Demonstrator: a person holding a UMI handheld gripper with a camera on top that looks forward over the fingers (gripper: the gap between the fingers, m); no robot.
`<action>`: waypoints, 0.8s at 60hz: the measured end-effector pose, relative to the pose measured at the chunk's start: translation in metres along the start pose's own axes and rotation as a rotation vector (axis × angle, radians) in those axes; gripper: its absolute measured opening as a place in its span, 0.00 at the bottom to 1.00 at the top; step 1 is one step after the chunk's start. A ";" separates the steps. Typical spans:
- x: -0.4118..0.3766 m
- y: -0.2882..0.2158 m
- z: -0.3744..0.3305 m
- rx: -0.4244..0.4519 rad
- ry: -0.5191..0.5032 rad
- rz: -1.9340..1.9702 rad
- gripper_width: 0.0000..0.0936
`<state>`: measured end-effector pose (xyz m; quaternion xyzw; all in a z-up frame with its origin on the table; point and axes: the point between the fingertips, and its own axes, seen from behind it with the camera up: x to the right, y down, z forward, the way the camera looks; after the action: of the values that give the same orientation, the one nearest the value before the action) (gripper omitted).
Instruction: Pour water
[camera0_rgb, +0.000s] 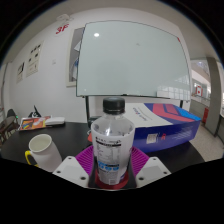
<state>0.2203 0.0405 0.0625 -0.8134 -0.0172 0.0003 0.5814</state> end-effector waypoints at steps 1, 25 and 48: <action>0.000 0.000 0.000 -0.002 0.000 0.000 0.53; -0.002 0.005 -0.086 -0.153 0.074 -0.026 0.90; -0.058 -0.003 -0.290 -0.145 0.145 -0.043 0.90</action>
<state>0.1687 -0.2345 0.1583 -0.8506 0.0074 -0.0722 0.5208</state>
